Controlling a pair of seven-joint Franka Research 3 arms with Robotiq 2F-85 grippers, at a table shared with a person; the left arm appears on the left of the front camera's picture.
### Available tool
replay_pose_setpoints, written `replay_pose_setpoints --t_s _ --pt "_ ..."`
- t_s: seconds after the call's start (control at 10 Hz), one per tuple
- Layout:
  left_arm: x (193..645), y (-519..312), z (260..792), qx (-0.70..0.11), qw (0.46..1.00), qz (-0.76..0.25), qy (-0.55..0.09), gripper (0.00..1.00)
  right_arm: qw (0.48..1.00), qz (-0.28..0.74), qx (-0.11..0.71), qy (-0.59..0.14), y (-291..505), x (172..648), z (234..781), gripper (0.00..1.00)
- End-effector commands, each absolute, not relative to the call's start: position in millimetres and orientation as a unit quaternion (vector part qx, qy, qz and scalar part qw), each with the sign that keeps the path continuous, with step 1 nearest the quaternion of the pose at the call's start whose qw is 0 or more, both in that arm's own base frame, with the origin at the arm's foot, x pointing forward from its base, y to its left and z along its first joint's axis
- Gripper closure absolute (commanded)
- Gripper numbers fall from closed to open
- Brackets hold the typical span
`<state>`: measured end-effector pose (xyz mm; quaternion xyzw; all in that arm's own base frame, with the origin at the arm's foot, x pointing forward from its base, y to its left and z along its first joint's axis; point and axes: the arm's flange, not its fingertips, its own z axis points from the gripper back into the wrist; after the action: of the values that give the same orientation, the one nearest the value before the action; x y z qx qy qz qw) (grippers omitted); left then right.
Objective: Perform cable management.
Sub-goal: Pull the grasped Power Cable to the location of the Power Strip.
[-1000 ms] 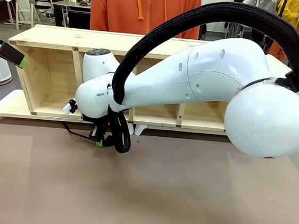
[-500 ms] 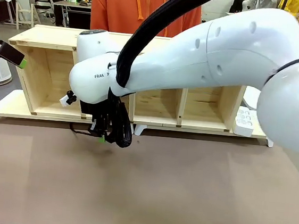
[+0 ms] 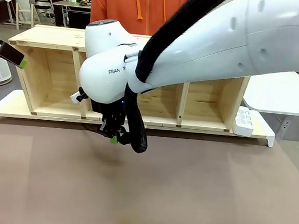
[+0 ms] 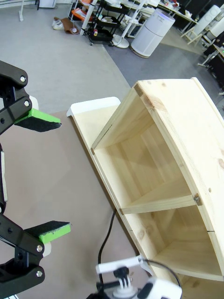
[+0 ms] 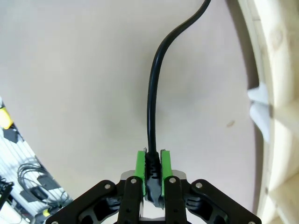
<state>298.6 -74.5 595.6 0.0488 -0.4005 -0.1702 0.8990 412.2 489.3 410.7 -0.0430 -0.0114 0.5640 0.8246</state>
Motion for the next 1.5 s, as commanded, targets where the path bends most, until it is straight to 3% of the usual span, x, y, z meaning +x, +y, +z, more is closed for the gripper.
replay_pose_setpoints --t_s 0.0,0.9,1.4 --pt "299.5 -74.1 596.2 0.054 0.896 -0.175 -0.405 0.0 0.845 0.531 -0.043 -0.039 460.5 367.7 424.4 0.84" --pt "299.5 -74.1 596.2 0.054 0.896 -0.175 -0.405 0.0 0.875 0.443 -0.122 -0.15 422.8 250.6 479.4 0.84" --pt "299.5 -74.1 596.2 0.054 0.896 -0.175 -0.405 0.0 0.891 0.392 -0.143 -0.179 405.8 215.0 488.4 0.84"
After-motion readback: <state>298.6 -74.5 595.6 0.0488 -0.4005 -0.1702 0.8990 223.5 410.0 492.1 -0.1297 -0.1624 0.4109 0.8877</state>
